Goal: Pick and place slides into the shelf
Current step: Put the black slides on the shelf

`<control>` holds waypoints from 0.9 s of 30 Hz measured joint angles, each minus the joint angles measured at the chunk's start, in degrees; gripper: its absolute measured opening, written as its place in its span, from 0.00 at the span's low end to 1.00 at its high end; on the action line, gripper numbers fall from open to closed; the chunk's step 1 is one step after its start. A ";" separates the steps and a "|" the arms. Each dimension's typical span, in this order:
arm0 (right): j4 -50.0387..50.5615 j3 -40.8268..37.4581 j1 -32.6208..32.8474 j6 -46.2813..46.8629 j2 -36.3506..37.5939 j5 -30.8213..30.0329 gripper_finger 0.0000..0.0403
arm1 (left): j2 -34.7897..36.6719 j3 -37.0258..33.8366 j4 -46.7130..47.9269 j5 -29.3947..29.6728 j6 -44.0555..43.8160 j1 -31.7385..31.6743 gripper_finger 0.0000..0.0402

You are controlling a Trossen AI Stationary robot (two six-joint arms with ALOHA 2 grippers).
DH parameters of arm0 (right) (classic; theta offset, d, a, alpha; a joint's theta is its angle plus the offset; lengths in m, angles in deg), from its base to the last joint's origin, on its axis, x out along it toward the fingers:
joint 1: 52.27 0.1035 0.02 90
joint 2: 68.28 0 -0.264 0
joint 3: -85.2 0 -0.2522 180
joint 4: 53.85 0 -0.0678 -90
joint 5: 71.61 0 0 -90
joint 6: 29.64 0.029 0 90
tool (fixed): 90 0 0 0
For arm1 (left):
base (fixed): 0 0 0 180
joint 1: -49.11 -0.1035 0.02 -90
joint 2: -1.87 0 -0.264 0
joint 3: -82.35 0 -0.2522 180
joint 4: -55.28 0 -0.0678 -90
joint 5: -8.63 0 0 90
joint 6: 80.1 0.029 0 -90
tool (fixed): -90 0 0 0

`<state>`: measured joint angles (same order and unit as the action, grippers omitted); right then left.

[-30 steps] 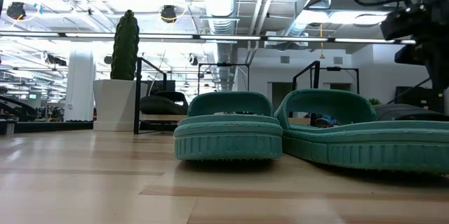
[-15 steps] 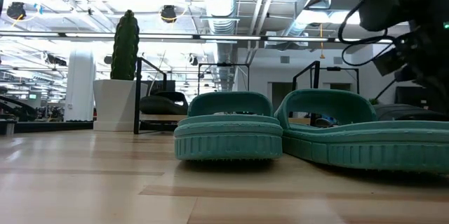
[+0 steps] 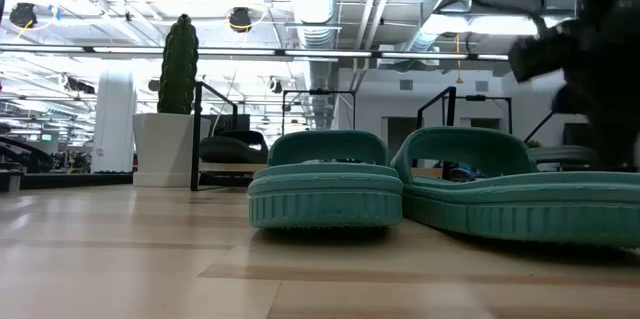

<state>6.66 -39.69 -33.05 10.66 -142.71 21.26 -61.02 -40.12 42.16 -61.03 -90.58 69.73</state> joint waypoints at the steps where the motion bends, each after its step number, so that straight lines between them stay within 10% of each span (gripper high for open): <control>1: -0.79 0.62 0.03 0.24 0.00 -0.84 0.00 | 0.00 0.00 0.17 -1.28 0.00 0.02 0.36; 10: -3.75 5.84 -5.96 -2.56 -7.16 -8.94 0.00 | 1.59 -0.06 4.38 -7.92 -2.06 0.04 0.36; 27: 31.28 18.07 1.18 3.39 -5.49 -20.31 0.00 | 1.95 -0.04 6.99 -12.63 -3.65 0.07 0.36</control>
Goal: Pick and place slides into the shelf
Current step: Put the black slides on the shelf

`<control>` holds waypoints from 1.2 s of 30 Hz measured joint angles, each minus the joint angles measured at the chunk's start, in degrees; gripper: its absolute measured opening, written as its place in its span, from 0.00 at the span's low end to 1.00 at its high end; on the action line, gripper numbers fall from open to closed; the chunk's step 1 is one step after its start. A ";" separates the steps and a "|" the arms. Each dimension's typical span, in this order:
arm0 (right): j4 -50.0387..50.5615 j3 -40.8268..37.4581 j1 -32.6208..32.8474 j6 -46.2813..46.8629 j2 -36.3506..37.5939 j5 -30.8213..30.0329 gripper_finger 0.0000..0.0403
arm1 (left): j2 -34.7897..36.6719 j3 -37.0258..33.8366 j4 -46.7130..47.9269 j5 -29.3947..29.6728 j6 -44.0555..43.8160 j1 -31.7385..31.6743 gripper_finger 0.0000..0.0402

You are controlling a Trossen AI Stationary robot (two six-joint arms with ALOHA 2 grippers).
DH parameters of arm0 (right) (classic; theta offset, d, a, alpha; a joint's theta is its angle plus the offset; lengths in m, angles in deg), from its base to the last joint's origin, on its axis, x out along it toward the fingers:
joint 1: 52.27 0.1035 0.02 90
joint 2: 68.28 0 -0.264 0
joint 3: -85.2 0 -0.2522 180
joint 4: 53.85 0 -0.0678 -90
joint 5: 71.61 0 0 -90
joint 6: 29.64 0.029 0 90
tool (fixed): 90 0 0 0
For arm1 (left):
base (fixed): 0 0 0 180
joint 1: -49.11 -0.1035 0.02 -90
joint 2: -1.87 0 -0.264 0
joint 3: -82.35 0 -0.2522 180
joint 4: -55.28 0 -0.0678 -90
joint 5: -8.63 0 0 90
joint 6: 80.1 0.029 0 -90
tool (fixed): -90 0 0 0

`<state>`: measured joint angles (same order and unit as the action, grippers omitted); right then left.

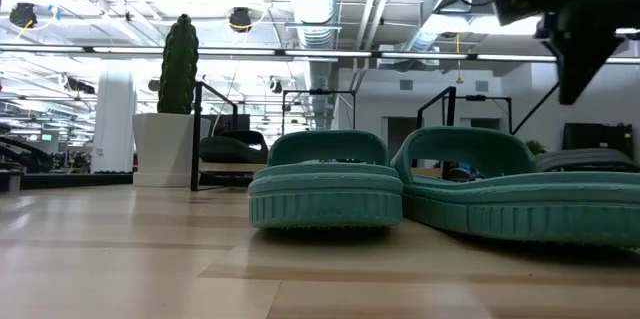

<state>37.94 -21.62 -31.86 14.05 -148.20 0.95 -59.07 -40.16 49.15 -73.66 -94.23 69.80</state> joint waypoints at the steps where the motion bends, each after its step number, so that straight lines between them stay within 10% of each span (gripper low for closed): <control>1: 3.03 0.00 -0.24 1.08 0.03 -0.54 0.00 | 0.00 0.00 -0.02 -0.04 -0.06 0.00 0.36; 20: 1.73 -11.14 -11.20 3.79 0.00 -0.07 0.00 | 0.00 0.00 -0.12 -1.95 -2.14 0.56 0.36; 36: -5.16 -13.71 -6.69 -0.20 0.00 16.68 0.00 | 0.00 0.04 1.12 -2.91 -4.29 0.87 0.36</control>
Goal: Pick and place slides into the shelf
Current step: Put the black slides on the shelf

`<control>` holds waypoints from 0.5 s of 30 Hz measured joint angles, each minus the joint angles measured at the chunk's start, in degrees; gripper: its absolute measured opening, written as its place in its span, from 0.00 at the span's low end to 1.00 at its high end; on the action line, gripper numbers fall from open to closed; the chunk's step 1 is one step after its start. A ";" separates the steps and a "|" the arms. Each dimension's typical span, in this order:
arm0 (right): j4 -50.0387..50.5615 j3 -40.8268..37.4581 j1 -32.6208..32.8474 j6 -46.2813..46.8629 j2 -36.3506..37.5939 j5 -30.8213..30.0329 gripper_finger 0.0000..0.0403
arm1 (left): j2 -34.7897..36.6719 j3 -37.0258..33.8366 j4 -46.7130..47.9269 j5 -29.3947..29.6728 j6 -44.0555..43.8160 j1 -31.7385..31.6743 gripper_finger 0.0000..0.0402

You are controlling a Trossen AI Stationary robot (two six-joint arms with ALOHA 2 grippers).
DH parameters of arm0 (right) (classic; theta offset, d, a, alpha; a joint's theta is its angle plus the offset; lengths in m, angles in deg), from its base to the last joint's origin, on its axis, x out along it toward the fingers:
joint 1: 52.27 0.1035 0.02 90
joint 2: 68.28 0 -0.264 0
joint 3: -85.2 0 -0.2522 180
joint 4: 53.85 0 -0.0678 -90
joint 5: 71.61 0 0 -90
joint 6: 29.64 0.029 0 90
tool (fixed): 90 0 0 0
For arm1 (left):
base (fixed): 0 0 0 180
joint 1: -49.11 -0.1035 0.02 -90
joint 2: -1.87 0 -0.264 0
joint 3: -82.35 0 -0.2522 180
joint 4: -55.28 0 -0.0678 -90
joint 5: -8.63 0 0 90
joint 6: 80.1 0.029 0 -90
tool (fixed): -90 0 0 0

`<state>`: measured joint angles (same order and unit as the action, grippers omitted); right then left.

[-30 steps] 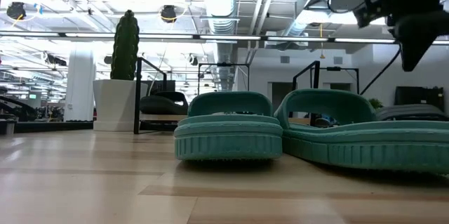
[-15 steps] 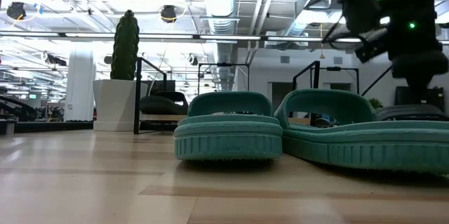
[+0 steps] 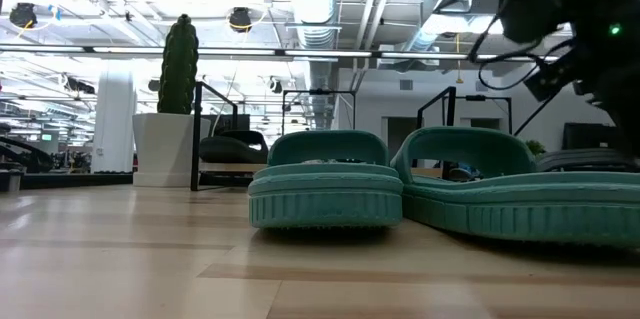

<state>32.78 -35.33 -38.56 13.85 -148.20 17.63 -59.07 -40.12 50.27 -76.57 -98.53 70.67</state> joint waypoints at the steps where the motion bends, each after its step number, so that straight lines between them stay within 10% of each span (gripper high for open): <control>1: -0.72 0.43 0.68 0.02 0.00 0.67 0.00 | 0.00 0.00 0.22 -0.05 -0.19 0.00 0.36; 7: -5.87 3.24 2.81 1.08 0.00 2.82 0.00 | 0.00 0.00 0.24 -1.04 -0.47 0.00 0.36; 15: 6.05 4.68 1.48 2.55 0.00 -9.98 0.00 | 0.00 0.00 0.27 -1.05 -0.47 0.00 0.36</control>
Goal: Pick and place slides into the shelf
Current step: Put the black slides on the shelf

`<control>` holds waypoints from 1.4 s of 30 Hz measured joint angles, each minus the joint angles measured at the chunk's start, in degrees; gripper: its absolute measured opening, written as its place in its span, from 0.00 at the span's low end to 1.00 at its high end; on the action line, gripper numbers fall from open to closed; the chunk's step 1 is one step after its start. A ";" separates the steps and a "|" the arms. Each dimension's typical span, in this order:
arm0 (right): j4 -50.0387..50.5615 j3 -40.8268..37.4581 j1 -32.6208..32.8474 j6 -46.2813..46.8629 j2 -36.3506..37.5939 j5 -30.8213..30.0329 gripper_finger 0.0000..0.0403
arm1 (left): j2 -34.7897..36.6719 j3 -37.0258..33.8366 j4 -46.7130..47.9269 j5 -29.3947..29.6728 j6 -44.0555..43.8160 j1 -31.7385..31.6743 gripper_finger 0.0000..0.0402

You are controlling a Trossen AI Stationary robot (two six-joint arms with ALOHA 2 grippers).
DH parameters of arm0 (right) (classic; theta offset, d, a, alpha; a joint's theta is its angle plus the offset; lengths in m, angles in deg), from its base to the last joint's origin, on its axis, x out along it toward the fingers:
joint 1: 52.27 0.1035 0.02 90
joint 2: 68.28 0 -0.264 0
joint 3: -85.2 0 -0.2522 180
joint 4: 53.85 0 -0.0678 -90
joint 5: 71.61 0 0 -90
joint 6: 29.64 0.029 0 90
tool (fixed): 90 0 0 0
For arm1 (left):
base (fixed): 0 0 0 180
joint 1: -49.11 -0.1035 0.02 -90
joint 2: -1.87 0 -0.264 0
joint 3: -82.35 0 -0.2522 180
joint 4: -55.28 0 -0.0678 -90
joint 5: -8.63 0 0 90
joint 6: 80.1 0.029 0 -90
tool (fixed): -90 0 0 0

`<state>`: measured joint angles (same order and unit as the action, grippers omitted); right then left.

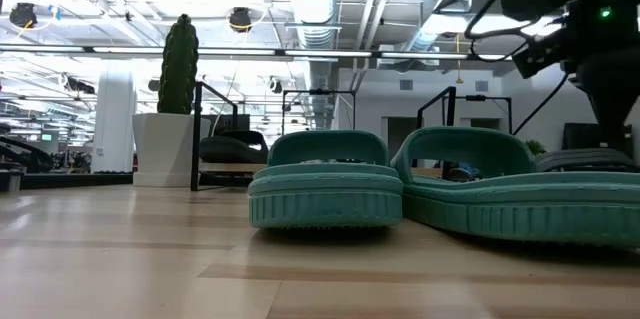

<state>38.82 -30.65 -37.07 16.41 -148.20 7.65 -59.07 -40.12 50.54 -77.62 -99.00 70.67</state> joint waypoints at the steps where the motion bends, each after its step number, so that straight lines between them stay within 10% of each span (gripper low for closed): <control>1: 0.75 -0.02 -0.61 -0.03 0.00 -1.14 0.00 | 0.00 0.00 0.00 -0.01 0.00 0.00 0.36; 12: -1.43 -0.75 -8.45 -9.12 -6.84 -5.68 0.00 | -0.01 0.00 0.00 -0.48 -0.39 0.44 0.36; 27: -0.82 4.41 -1.67 -11.78 -16.26 9.81 0.00 | -0.02 0.00 0.26 -0.47 -0.70 1.36 0.36; 42: -7.71 13.20 -0.98 -6.38 -15.21 10.91 0.00 | -0.02 0.00 0.21 -3.64 -1.31 1.36 0.36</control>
<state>31.11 -17.45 -38.05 10.02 -163.41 18.56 -59.10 -40.12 50.75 -81.26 -100.30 72.03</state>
